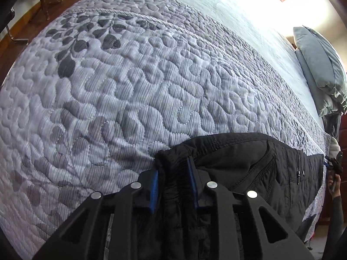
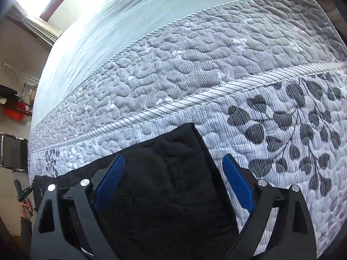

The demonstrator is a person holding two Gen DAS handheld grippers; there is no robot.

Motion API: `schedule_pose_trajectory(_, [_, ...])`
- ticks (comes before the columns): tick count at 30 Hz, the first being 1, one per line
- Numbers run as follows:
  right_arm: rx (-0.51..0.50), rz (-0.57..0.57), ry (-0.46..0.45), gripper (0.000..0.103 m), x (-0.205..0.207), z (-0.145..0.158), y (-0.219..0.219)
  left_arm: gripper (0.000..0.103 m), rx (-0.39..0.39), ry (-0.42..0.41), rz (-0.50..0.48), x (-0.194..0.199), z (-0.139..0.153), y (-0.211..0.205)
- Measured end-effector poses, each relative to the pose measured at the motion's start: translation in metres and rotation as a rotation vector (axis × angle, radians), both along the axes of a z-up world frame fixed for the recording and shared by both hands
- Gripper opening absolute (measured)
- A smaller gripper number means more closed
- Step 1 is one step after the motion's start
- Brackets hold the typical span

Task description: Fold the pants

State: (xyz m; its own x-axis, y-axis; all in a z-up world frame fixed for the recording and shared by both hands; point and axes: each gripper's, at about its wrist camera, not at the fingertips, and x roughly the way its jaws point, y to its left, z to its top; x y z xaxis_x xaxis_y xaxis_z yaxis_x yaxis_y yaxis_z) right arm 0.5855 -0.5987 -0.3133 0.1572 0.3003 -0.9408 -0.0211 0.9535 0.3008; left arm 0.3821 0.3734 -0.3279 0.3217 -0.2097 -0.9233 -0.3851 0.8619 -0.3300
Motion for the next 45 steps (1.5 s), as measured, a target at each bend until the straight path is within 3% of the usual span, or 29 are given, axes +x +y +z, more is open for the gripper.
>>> schedule_pose_trajectory(4, [0.011, 0.047, 0.030, 0.090, 0.012, -0.015, 0.000, 0.023, -0.013, 0.004, 0.020, 0.002, -0.004, 0.001])
schedule_pose_trajectory(7, [0.012, 0.095, 0.043, 0.042, 0.010, -0.017, 0.007, 0.021, 0.004, 0.008, 0.023, 0.002, -0.002, -0.002])
schedule_pose_trajectory(8, [0.014, 0.091, 0.050, 0.017, 0.009, -0.015, 0.005, 0.019, 0.014, 0.010, 0.027, 0.002, -0.001, -0.003])
schedule_pose_trajectory(9, [0.026, 0.086, 0.042, 0.012, 0.007, -0.011, 0.005, 0.017, 0.025, 0.012, 0.034, 0.002, 0.001, -0.005])
schedule_pose_trajectory(14, [0.030, 0.071, -0.052, 0.009, -0.015, 0.032, 0.002, 0.012, 0.069, -0.028, 0.076, -0.004, 0.022, -0.013])
schedule_pose_trajectory(22, [0.013, 0.041, -0.184, 0.006, -0.081, 0.129, -0.018, 0.011, 0.077, -0.177, 0.078, -0.026, 0.093, -0.026])
schedule_pose_trajectory(28, [-0.032, 0.038, -0.262, 0.006, -0.148, 0.175, -0.034, 0.011, 0.082, -0.294, 0.039, -0.057, 0.146, -0.041])
schedule_pose_trajectory(36, [-0.057, -0.040, -0.318, 0.006, -0.253, 0.190, -0.067, 0.011, 0.061, -0.407, 0.015, -0.109, 0.192, -0.055])
schedule_pose_trajectory(45, [-0.061, -0.130, -0.356, 0.006, -0.350, 0.184, -0.087, 0.011, 0.043, -0.453, 0.018, -0.179, 0.207, -0.065])
